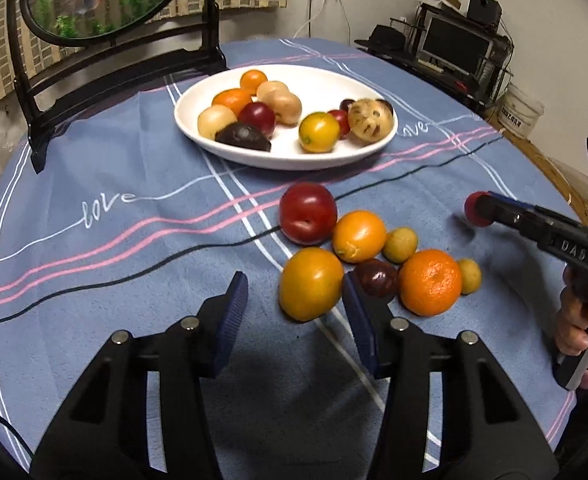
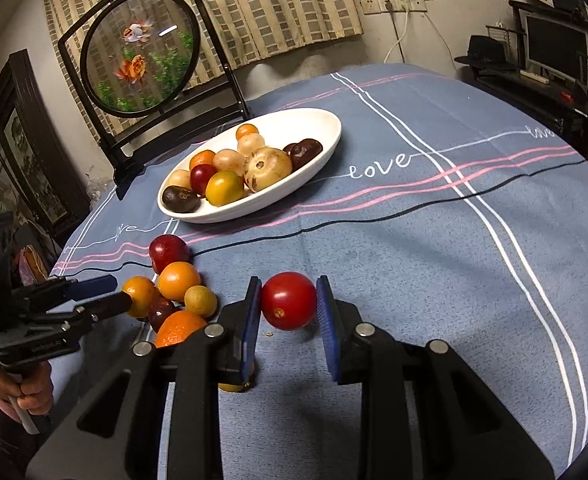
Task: Organize fruits
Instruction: 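Grasp the red tomato-like fruit with the right tool while the left tool grasps a yellow-orange fruit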
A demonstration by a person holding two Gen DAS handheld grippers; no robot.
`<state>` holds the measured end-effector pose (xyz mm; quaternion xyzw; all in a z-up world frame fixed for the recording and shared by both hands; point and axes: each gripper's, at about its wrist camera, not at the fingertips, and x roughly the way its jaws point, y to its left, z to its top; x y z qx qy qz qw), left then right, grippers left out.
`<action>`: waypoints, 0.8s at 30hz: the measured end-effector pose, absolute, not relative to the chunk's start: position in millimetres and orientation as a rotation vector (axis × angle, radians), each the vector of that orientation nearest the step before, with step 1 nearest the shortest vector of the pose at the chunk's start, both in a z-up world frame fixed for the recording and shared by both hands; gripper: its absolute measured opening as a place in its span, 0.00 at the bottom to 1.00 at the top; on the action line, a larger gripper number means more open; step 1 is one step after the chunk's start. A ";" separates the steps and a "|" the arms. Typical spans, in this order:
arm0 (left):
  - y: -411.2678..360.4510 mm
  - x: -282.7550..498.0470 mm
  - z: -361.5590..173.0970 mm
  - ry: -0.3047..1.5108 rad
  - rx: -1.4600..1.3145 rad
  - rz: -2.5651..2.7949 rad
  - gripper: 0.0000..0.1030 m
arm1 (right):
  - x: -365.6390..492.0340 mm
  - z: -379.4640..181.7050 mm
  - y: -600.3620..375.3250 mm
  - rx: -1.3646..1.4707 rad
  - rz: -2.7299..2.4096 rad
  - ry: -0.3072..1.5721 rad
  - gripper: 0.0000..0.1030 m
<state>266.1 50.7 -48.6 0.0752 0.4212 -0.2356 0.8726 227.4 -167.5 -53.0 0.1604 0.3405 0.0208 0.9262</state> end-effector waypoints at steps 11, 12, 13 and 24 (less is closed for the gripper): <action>36.7 266.1 -65.3 0.902 0.201 -0.476 0.41 | 230.1 -61.5 -179.2 0.372 -0.019 0.745 0.27; 36.7 266.4 -66.3 0.906 0.201 -0.475 0.39 | 230.1 -61.6 -179.1 0.371 -0.020 0.746 0.27; 36.3 266.8 -67.5 0.909 0.204 -0.473 0.38 | 229.9 -61.7 -179.1 0.370 -0.021 0.746 0.27; 37.7 266.6 -65.9 0.908 0.194 -0.468 0.36 | 231.8 -62.8 -178.6 0.363 -0.027 0.762 0.27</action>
